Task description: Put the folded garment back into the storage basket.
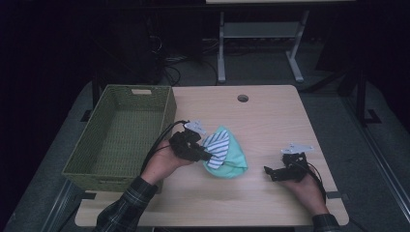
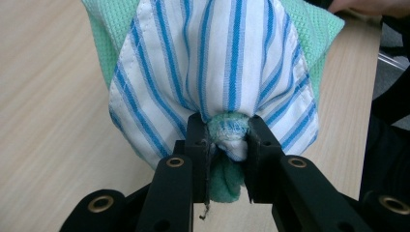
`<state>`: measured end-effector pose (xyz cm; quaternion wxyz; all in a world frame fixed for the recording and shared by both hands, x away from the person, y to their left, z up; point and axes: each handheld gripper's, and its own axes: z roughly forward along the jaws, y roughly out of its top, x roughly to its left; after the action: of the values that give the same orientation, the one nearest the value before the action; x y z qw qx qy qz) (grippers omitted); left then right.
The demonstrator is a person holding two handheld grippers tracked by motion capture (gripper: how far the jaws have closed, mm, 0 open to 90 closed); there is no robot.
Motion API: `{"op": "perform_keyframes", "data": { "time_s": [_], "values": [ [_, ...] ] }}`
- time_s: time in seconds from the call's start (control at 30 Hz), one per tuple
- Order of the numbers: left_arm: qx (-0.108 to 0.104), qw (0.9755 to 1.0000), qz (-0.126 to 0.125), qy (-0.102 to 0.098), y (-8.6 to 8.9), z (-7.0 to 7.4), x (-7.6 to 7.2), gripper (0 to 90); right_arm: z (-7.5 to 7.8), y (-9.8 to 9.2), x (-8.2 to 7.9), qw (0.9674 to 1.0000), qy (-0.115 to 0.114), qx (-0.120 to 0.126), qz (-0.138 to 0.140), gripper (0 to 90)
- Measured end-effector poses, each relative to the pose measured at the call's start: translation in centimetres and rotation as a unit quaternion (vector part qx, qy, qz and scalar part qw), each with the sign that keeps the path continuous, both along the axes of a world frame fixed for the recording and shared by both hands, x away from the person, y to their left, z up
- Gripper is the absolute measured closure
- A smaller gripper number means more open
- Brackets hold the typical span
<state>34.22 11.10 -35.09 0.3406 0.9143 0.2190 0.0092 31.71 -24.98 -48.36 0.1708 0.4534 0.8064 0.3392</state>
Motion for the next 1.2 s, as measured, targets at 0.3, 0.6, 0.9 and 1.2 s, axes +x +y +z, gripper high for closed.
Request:
{"op": "perform_keyframes", "data": {
  "time_s": [0.3, 0.6, 0.9, 1.2],
  "values": [
    [0.001, 0.9998, 0.016, -0.013, 1.6, 1.8, 0.5, 74.4, 0.0, 0.0, 0.0, 1.0, 0.0, 0.0, 0.0, 1.3],
    [0.002, 0.9994, 0.031, -0.019, 3.3, 3.4, 1.1, 74.4, 0.0, 0.0, 0.0, 1.0, 0.0, 0.0, 0.0, 1.3],
    [0.004, 0.998, 0.055, -0.033, 5.4, 5.0, 1.4, 74.4, 0.0, 0.0, 0.0, 1.0, 0.0, 0.0, 0.0, 1.3],
    [0.0, 0.9956, 0.084, -0.041, 8.0, 5.9, 1.5, 74.4, 0.0, 0.0, 0.0, 1.0, 0.0, 0.0, 0.0, 1.4]
  ]
}}
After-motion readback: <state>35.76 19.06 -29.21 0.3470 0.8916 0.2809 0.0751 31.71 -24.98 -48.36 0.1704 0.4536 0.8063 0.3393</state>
